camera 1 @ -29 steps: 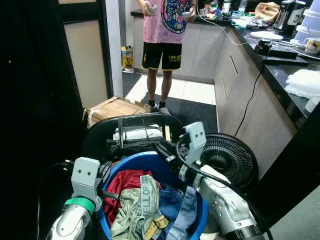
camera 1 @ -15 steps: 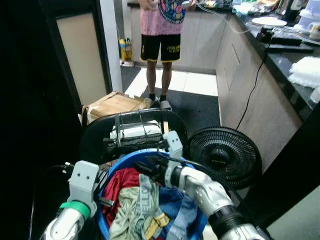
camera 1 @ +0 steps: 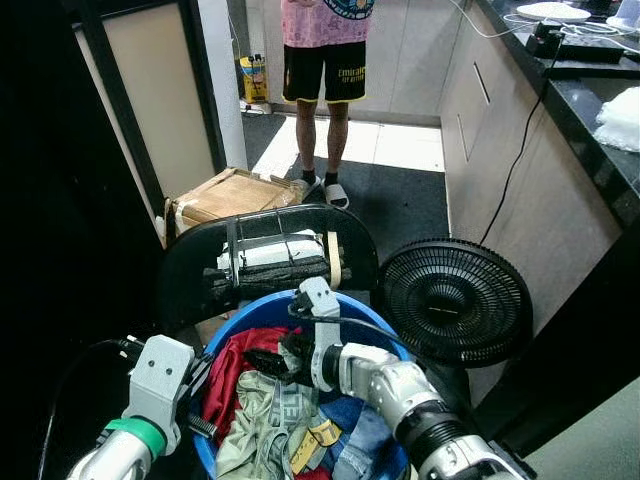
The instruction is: Clothes washing
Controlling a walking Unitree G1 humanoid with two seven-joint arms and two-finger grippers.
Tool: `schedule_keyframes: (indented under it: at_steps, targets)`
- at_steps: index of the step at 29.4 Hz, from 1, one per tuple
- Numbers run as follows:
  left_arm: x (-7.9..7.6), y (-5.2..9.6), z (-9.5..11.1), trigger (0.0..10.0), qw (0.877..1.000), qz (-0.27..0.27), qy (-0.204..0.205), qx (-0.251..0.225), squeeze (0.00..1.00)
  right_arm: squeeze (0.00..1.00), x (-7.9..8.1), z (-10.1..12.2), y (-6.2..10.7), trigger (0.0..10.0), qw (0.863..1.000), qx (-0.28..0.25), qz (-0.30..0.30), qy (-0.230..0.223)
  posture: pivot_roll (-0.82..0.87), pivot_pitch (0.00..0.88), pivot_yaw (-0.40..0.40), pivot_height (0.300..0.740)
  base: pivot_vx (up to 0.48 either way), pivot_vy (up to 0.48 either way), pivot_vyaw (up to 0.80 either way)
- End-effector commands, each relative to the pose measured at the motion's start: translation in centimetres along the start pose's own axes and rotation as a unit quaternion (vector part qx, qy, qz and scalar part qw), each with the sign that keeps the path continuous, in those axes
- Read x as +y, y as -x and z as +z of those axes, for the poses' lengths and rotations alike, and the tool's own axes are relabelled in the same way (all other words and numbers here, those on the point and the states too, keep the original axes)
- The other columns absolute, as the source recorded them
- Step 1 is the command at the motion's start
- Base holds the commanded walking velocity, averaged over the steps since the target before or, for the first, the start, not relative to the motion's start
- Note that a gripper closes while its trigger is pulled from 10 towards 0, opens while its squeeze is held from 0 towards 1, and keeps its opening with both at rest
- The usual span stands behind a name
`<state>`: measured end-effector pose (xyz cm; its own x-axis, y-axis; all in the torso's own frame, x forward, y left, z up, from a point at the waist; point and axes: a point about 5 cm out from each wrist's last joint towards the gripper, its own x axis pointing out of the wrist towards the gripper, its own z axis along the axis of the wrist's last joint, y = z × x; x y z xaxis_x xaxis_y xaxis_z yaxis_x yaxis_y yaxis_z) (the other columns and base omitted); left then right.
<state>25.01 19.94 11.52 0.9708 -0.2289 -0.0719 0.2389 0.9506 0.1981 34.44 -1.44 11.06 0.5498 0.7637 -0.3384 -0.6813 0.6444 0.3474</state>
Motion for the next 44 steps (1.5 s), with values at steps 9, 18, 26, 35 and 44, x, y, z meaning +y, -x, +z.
schedule_keyframes:
  at_steps: [9,18,26,35,44]
  targets:
    - [-0.3,0.3,-0.4,10.0,1.000,-0.021,-0.001,0.019,0.00,0.41,-1.8,-2.3,0.7,10.0,0.994,0.075,-0.053,0.059,0.04,0.151,0.080,0.740,0.000,0.000,0.00]
    - [-0.3,0.1,-0.4,10.0,0.999,-0.024,-0.005,0.025,0.00,0.00,-1.3,-3.0,0.5,10.0,0.988,0.093,-0.013,0.123,0.05,0.143,0.078,0.740,0.000,0.000,0.00]
    - [-0.2,0.1,-0.3,10.0,0.999,-0.025,-0.008,0.027,0.00,0.00,1.4,-3.0,-0.1,10.0,0.983,0.082,0.113,0.117,0.05,0.142,0.080,0.740,0.000,0.000,0.00]
    - [-0.7,0.2,-0.5,10.0,0.999,-0.037,-0.013,0.032,0.00,0.00,1.6,-6.6,0.6,10.0,0.957,0.196,0.159,0.145,0.05,0.144,0.076,0.740,0.000,0.000,0.00]
    - [-1.0,0.2,-0.6,10.0,0.998,-0.051,-0.018,0.037,0.00,0.00,-0.5,-7.5,1.0,10.0,0.964,0.205,0.075,0.152,0.05,0.141,0.075,0.740,0.000,0.000,0.00]
